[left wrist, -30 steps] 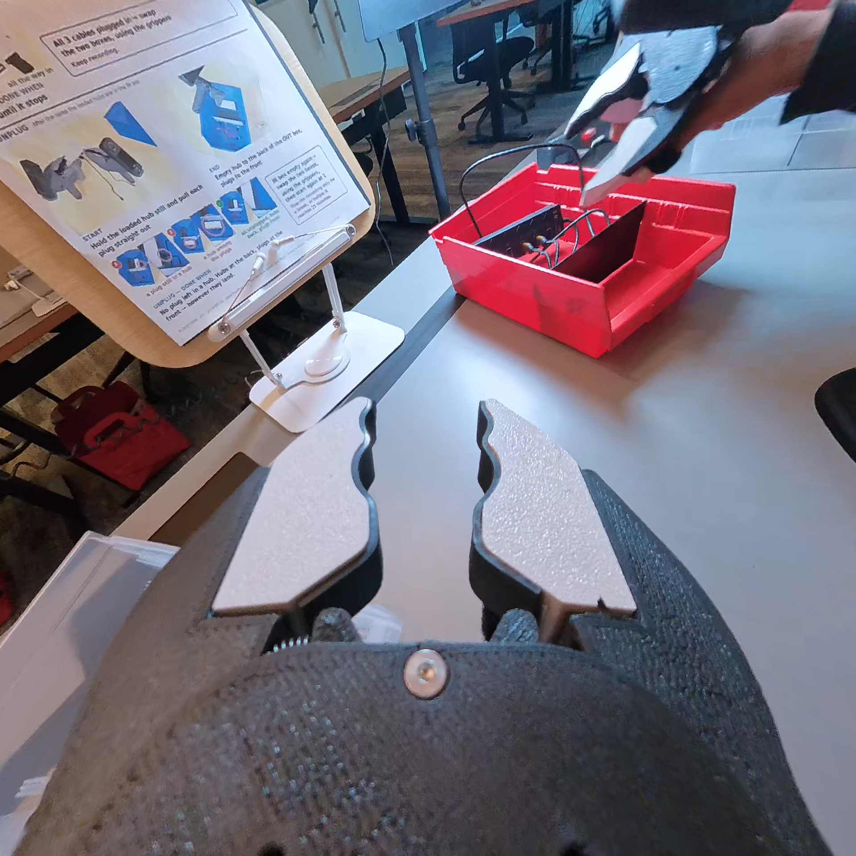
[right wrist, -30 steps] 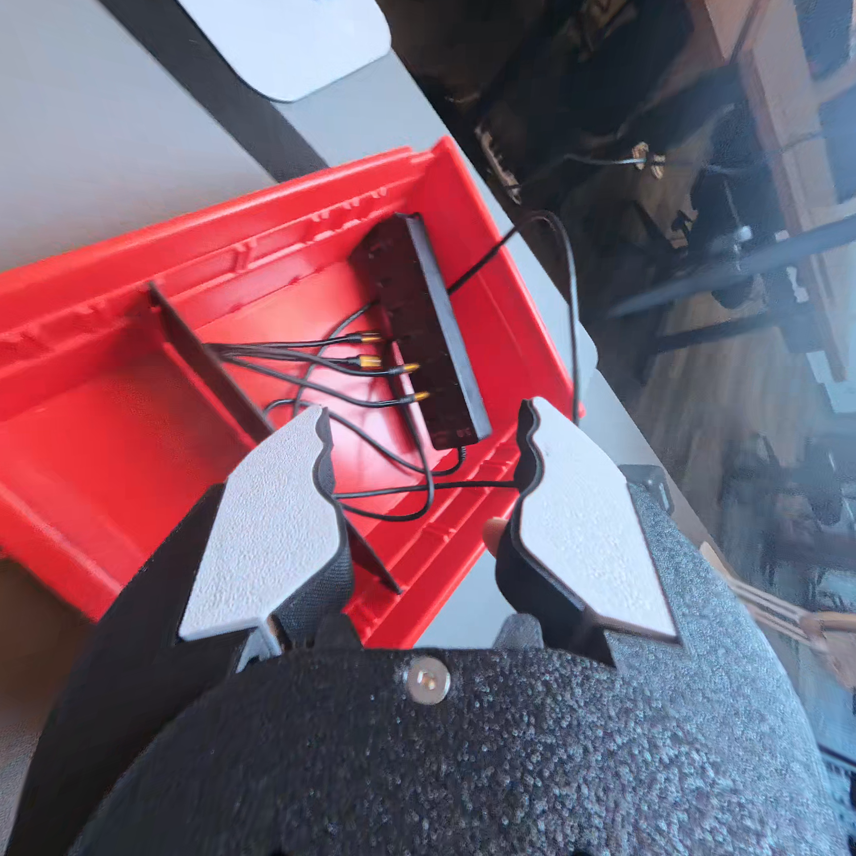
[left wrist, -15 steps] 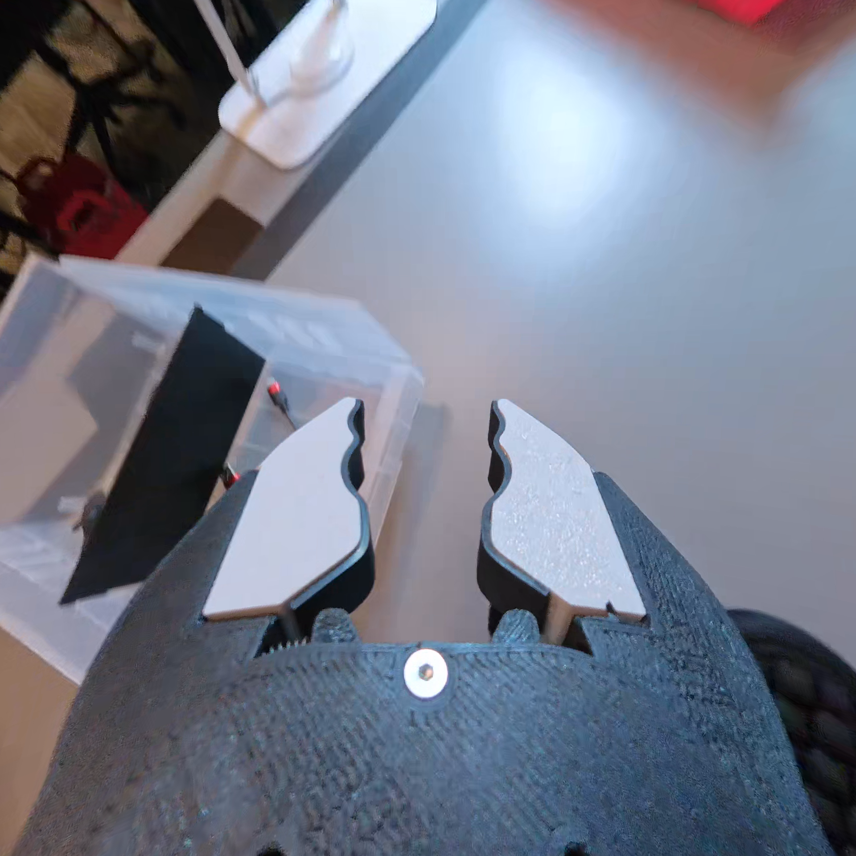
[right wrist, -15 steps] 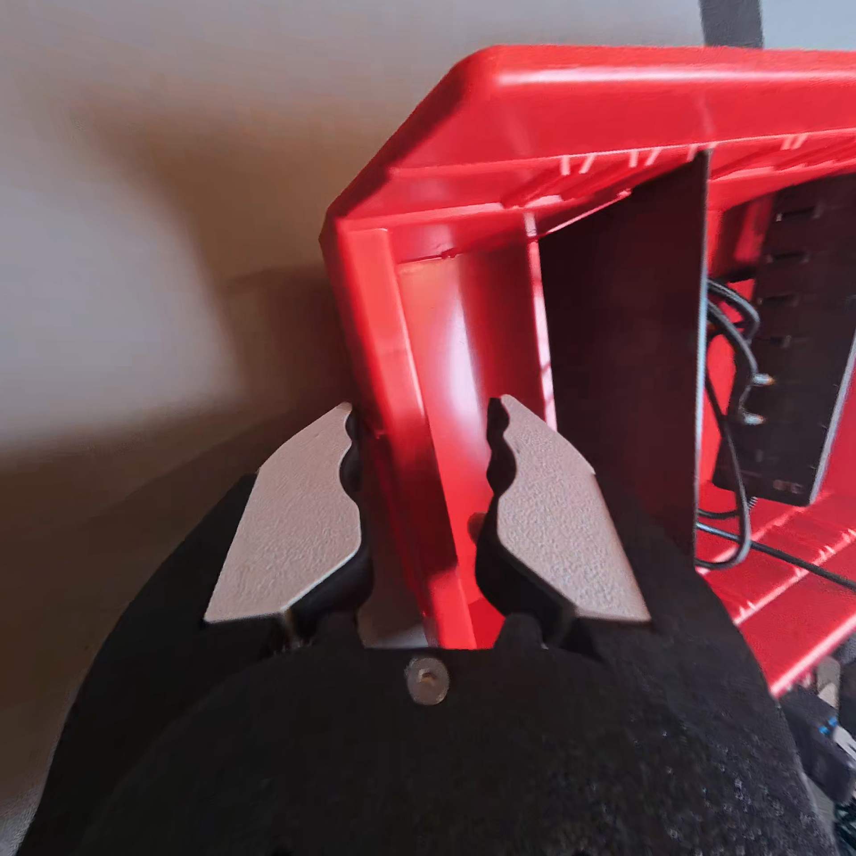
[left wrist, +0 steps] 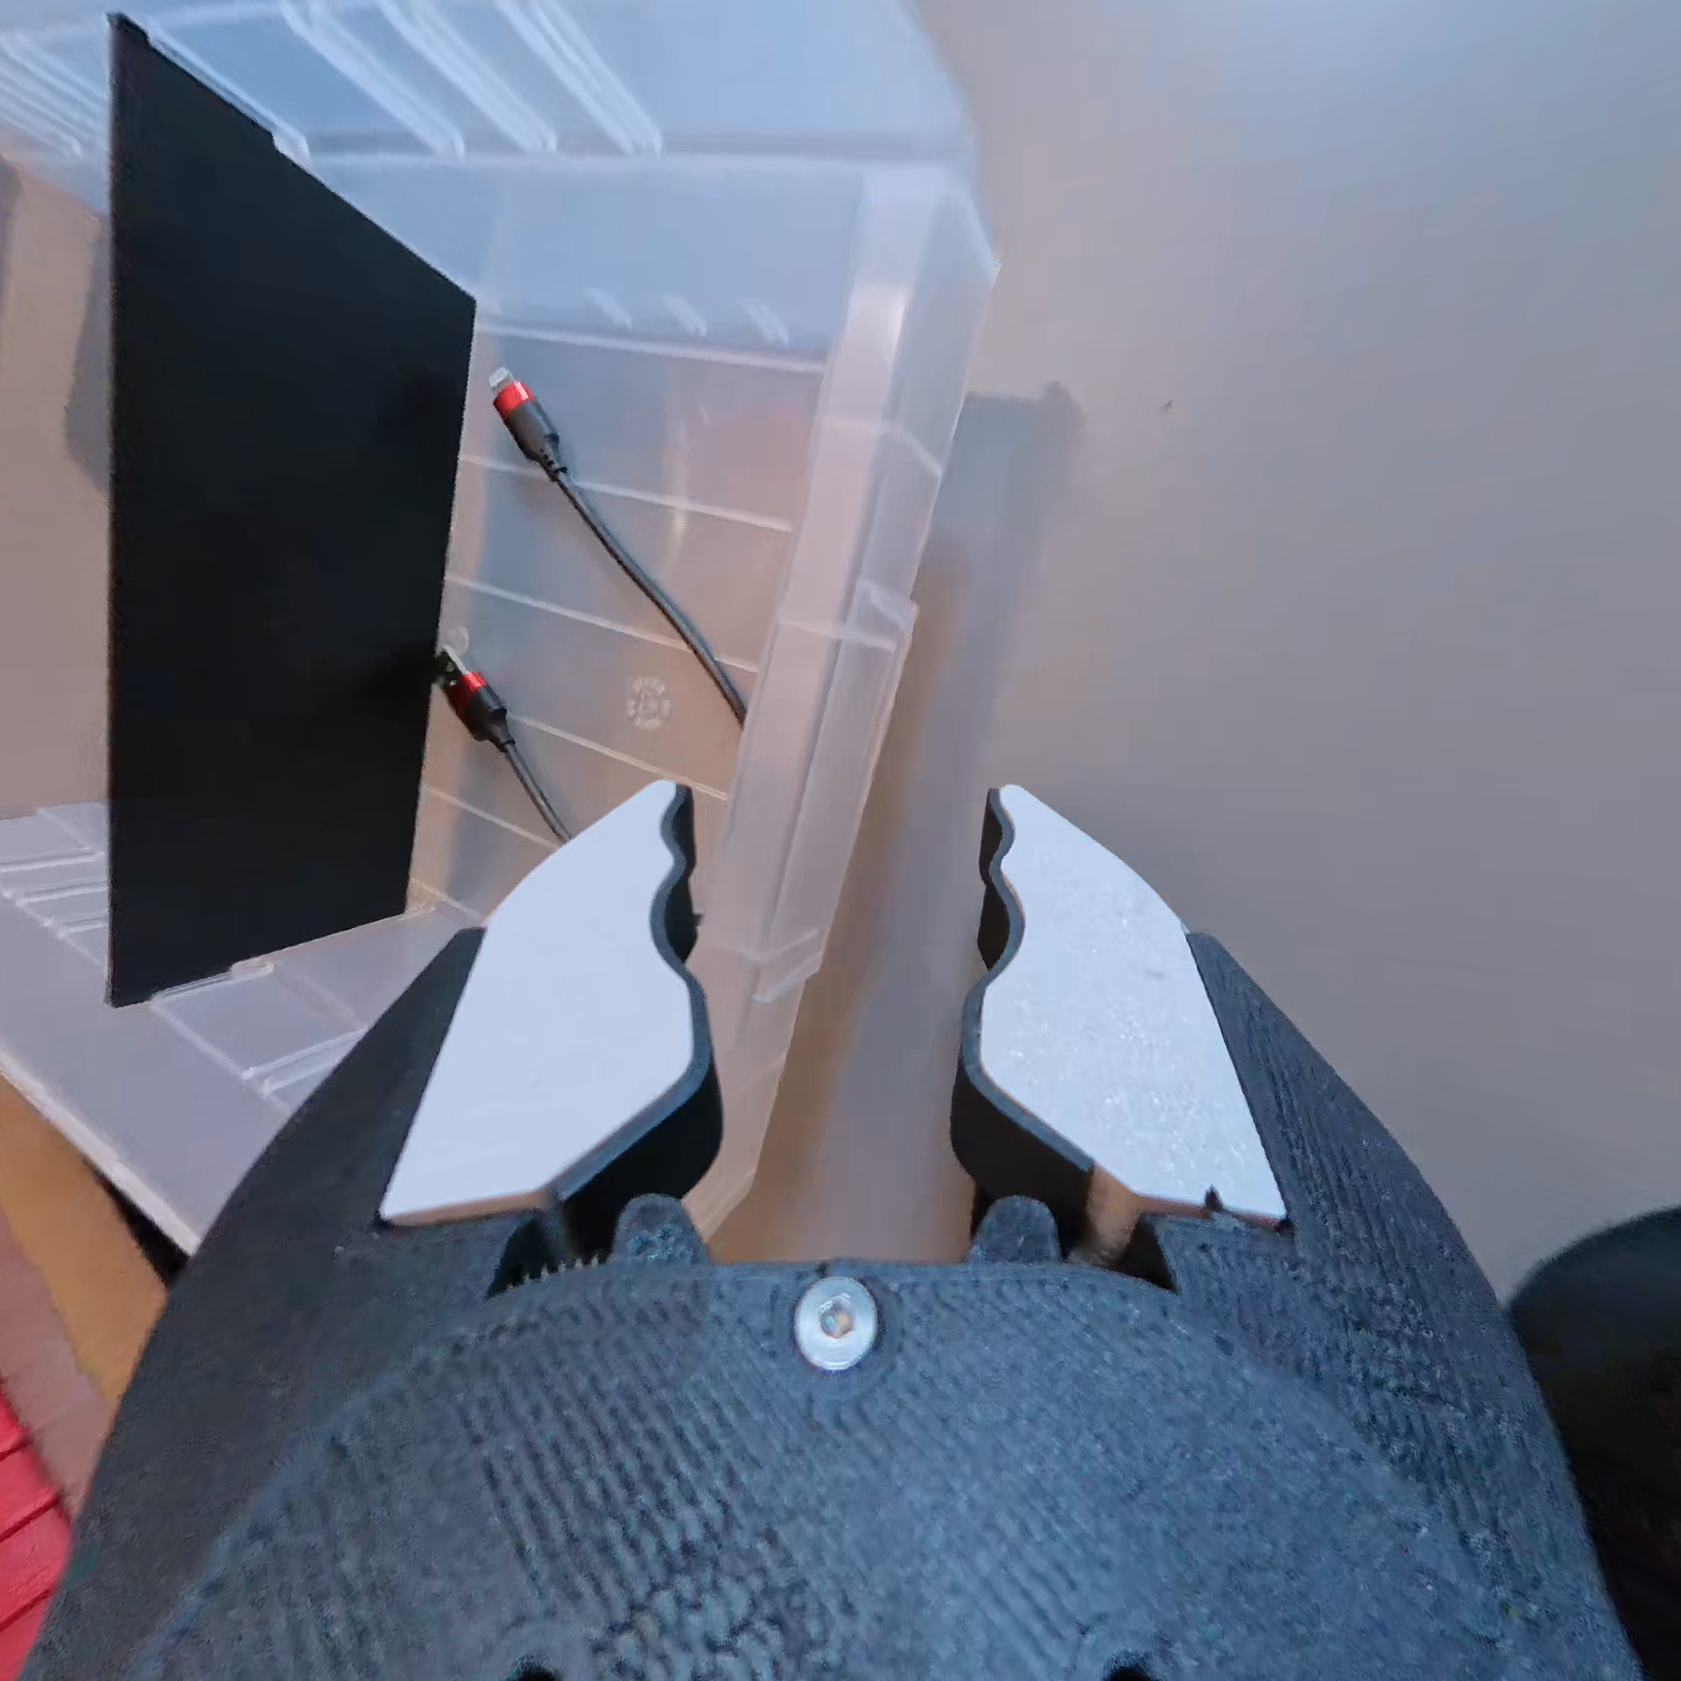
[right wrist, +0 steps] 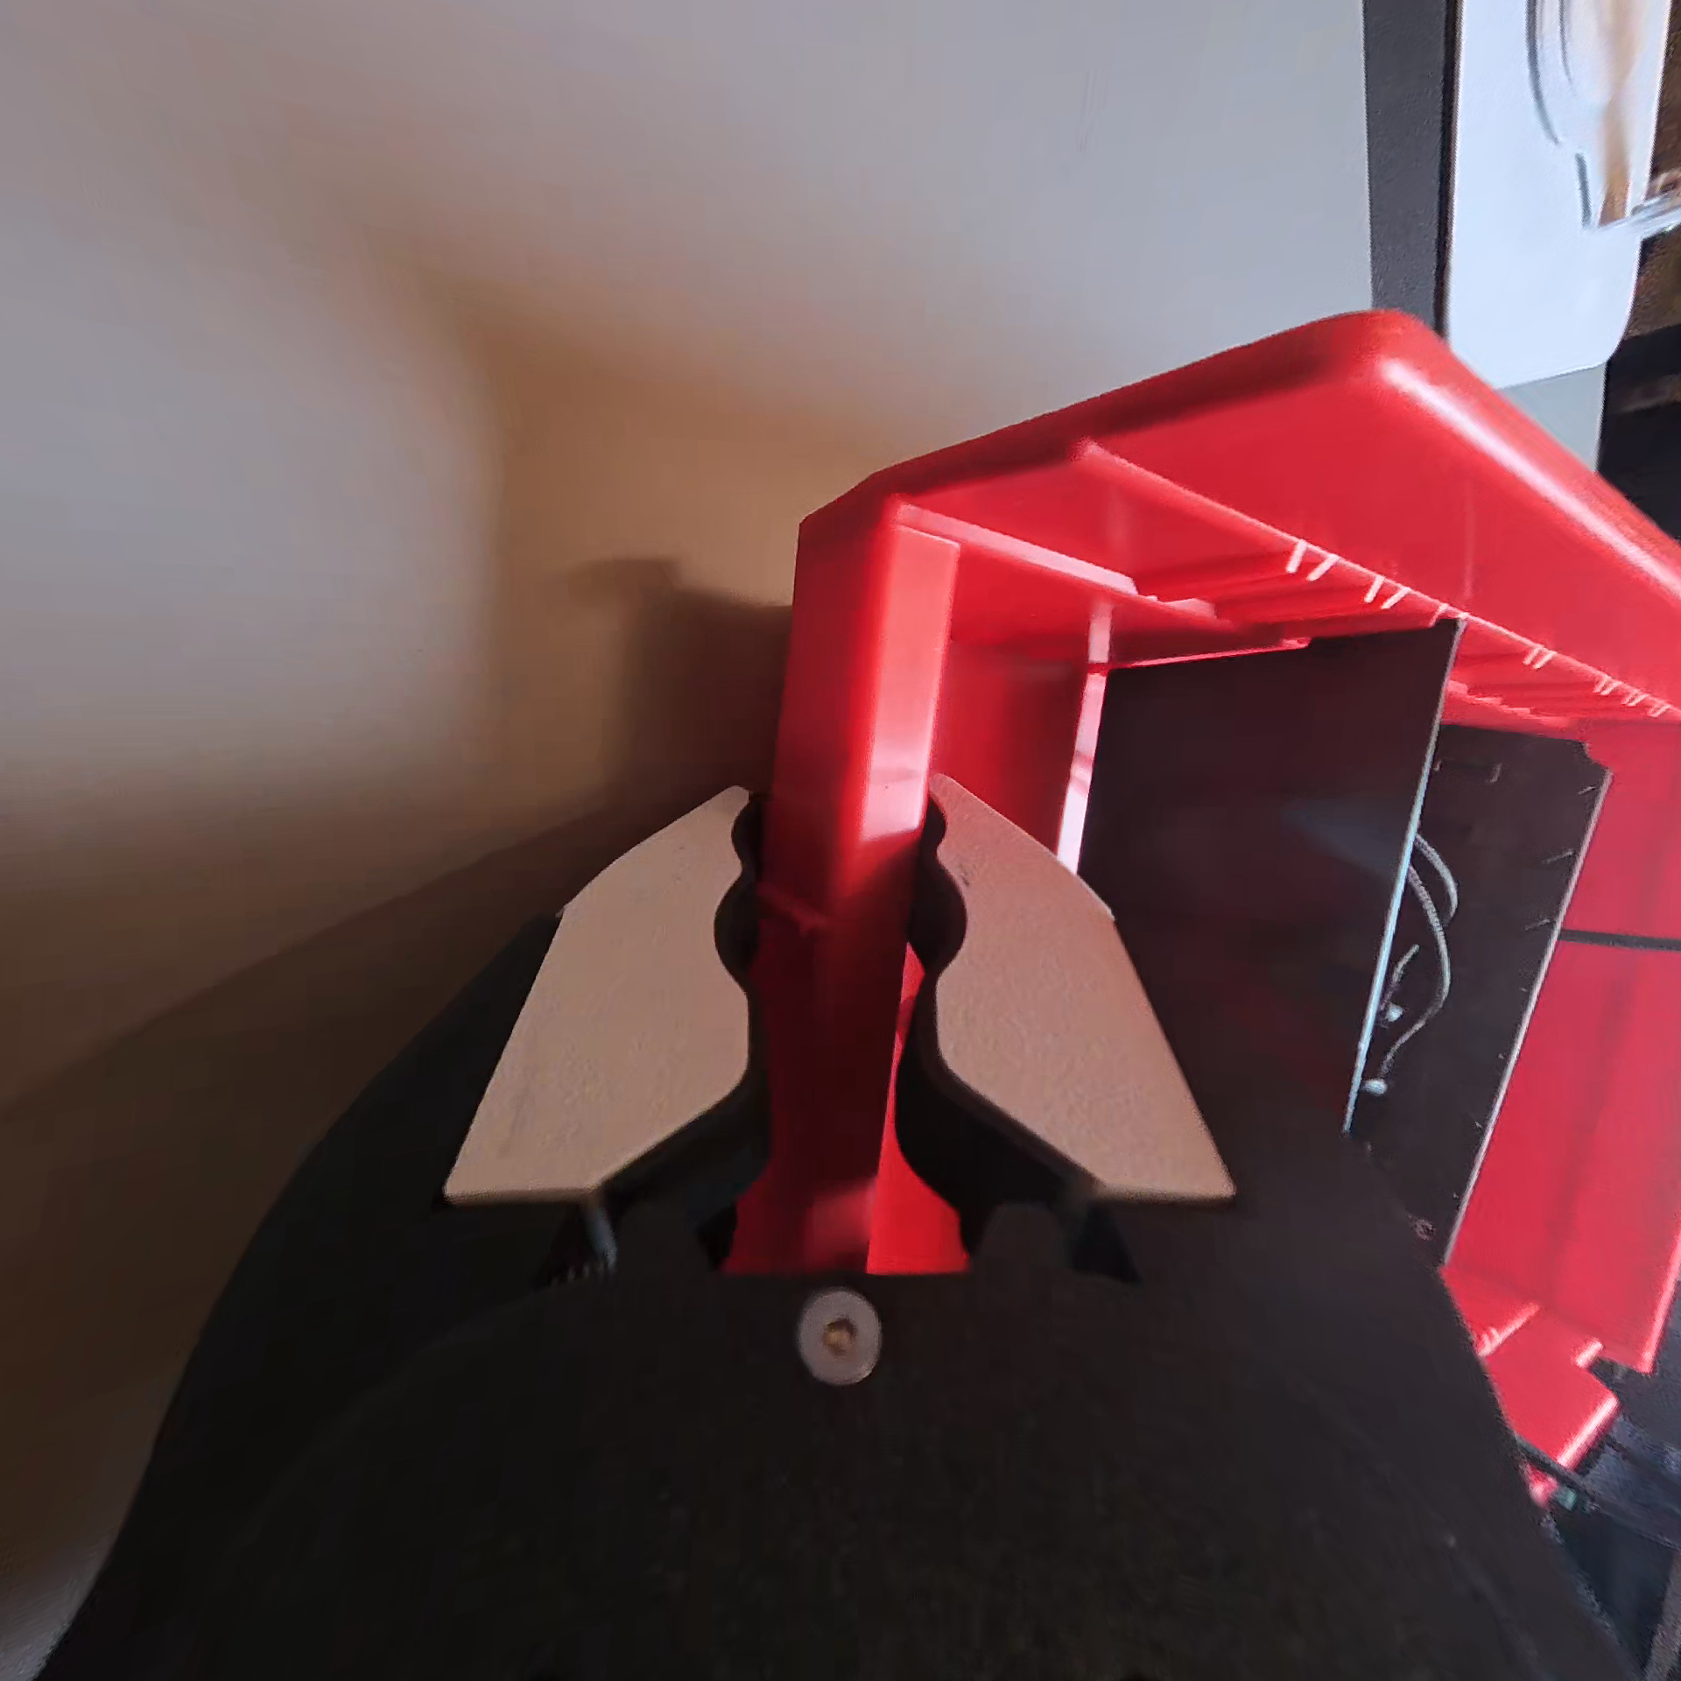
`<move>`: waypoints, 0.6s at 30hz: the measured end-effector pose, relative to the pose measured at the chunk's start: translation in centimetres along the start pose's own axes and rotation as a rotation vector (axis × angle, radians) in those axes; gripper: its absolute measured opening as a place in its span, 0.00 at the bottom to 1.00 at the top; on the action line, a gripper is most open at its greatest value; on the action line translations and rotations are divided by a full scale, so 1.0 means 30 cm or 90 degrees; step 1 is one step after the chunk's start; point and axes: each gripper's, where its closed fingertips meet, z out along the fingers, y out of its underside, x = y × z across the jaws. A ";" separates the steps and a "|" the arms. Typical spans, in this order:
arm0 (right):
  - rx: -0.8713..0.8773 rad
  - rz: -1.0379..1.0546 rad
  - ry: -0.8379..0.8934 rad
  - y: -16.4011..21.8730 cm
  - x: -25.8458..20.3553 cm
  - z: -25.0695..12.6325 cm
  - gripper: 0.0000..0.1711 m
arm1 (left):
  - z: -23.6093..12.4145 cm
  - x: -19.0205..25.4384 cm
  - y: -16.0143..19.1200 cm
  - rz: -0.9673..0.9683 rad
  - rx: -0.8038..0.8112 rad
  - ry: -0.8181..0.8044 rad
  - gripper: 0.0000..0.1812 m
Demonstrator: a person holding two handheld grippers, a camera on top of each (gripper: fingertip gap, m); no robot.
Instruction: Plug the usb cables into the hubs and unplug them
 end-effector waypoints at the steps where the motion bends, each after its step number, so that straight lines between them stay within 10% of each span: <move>1: 0.002 -0.002 0.007 -0.002 -0.004 -0.004 0.18 | 0.010 -0.013 0.010 0.010 -0.010 -0.015 0.32; 18: 0.293 0.440 0.130 -0.234 -0.108 -0.226 0.34 | 0.069 -0.030 -0.013 0.167 0.040 -0.129 0.17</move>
